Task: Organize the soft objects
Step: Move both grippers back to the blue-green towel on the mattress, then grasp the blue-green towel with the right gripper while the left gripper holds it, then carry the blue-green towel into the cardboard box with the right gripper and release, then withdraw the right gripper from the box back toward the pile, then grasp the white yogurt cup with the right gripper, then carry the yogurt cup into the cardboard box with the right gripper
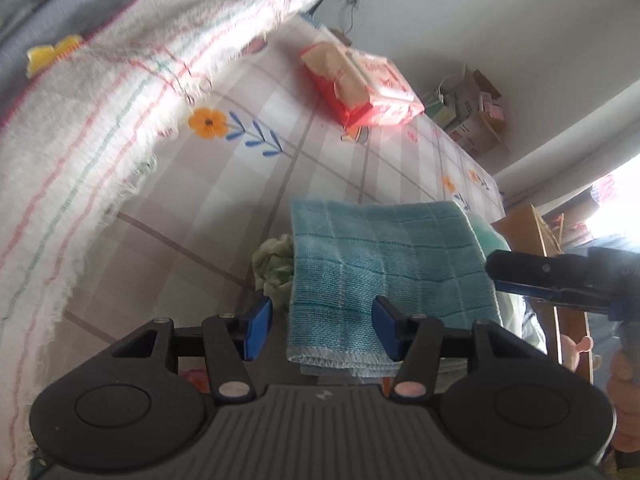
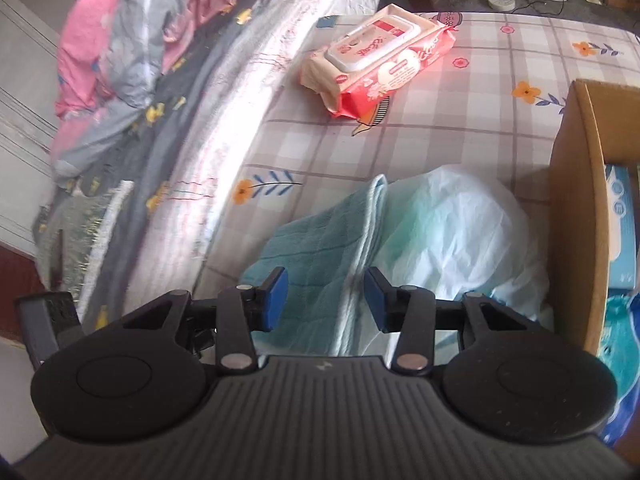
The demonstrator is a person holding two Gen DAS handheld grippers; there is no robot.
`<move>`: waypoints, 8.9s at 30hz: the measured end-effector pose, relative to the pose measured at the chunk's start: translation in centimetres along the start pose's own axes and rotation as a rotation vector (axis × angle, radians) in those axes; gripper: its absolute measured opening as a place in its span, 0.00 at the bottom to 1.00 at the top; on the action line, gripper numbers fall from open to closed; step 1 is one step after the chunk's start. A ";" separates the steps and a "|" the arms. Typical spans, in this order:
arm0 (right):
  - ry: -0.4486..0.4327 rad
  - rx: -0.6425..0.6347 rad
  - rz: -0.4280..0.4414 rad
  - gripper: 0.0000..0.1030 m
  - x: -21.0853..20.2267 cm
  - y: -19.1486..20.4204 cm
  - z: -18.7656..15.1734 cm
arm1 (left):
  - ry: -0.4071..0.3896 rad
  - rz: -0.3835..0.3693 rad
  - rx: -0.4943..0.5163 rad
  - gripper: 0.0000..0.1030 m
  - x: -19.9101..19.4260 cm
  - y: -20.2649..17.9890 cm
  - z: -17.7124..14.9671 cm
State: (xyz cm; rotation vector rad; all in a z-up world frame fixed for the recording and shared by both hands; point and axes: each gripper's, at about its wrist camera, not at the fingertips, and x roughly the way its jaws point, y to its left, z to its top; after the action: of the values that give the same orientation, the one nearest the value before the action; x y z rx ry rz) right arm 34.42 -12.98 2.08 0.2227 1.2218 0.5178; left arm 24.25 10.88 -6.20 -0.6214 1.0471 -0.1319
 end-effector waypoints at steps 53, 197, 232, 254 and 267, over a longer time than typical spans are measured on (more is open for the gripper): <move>0.141 0.066 0.134 0.26 6.1 0.3 0.9 | -0.184 -0.102 0.430 0.51 -0.5 -7.1 -3.2; -0.224 0.232 0.308 0.50 -0.2 1.5 -18.6 | -0.249 0.103 0.484 0.57 -7.9 -2.1 -13.5; -0.066 0.086 0.342 0.52 6.0 9.0 -14.7 | -0.157 0.141 0.410 0.62 -5.7 2.5 -12.7; -0.068 0.269 0.350 0.23 9.7 4.7 -14.3 | -0.283 0.142 0.481 0.57 -5.5 1.9 -11.8; -0.091 0.217 0.382 0.21 7.1 5.9 -14.6 | -0.329 0.159 0.483 0.52 -8.0 0.3 -12.2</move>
State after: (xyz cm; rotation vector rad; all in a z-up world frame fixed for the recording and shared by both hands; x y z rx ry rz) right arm 21.00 -5.97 -6.19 0.6662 1.1498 0.6967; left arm 9.85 9.14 -4.46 -0.1128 0.7045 -0.1325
